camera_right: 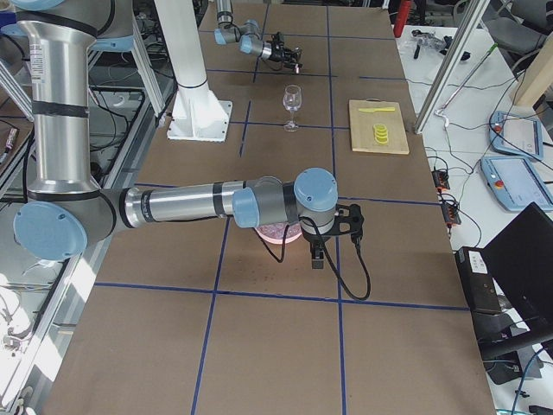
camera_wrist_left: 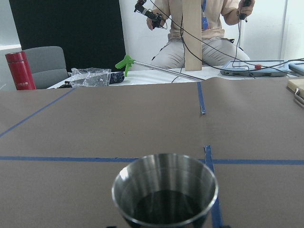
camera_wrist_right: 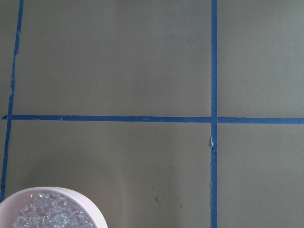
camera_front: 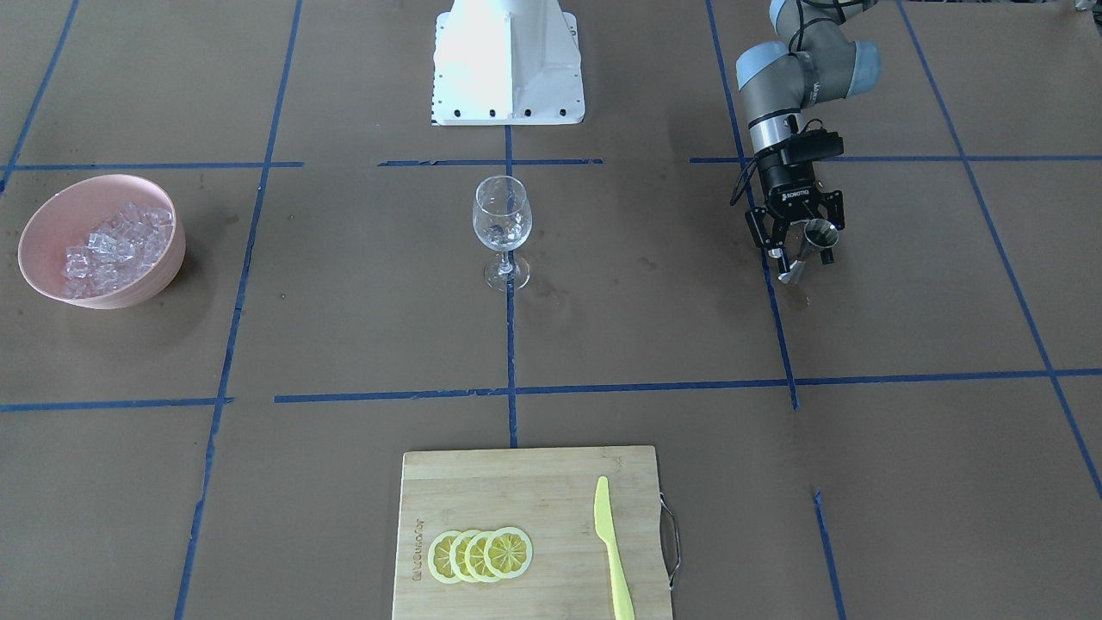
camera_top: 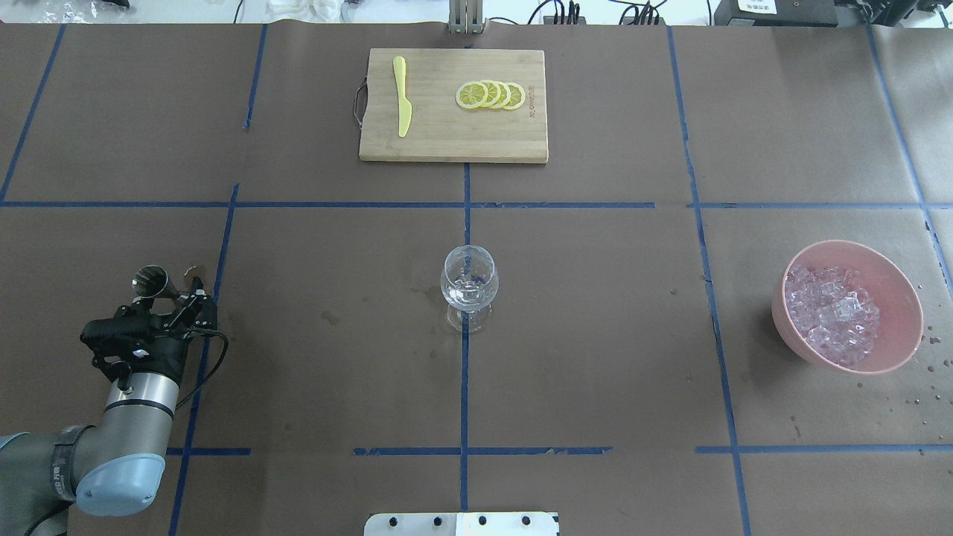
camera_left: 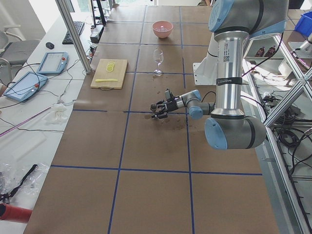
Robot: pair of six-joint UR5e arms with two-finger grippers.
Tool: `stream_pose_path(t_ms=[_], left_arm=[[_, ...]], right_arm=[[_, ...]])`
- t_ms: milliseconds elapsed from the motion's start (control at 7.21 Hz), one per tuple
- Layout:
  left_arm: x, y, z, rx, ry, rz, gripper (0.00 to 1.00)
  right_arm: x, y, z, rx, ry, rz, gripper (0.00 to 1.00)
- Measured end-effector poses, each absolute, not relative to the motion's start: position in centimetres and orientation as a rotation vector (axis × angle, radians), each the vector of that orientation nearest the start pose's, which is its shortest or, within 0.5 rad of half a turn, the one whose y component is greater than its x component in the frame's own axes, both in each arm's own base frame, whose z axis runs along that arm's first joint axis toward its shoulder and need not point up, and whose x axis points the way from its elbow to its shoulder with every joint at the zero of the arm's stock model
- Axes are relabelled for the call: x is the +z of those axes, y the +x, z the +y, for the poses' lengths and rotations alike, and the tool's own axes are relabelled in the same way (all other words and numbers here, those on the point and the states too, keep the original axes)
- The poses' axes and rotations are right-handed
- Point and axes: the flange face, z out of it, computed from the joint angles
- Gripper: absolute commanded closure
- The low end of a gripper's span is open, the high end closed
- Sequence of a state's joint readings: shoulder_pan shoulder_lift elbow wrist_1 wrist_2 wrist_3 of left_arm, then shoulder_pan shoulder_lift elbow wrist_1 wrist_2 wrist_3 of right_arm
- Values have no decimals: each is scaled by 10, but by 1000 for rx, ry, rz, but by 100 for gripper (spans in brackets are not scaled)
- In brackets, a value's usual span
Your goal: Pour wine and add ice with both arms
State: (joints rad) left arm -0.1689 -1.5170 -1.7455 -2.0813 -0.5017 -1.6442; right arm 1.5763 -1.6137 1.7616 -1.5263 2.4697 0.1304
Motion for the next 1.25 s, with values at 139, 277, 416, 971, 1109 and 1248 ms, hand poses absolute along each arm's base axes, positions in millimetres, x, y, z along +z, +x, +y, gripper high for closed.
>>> stream_pose_path(t_ms=[139,277,416,971,1109,1248], left_arm=[[519,432,-298,-552,1067,525,82],[518,432,-299,-554,1067,526,100],[518,431,-300,-557,1068,525,100],[480,406,-321,-613,1086,551,100],[460,400,-327,-619,1097,563,100],[440,401,-331,-626,1106,587,100]], right_arm=[[571,58,-479,39,123,-905,0],[571,58,-479,39,123,-905,0],[570,58,-479,39,124,-905,0],[561,55,-478,47,127,-912,0],[556,52,-478,52,125,-915,0],[549,47,-478,52,125,-918,0]])
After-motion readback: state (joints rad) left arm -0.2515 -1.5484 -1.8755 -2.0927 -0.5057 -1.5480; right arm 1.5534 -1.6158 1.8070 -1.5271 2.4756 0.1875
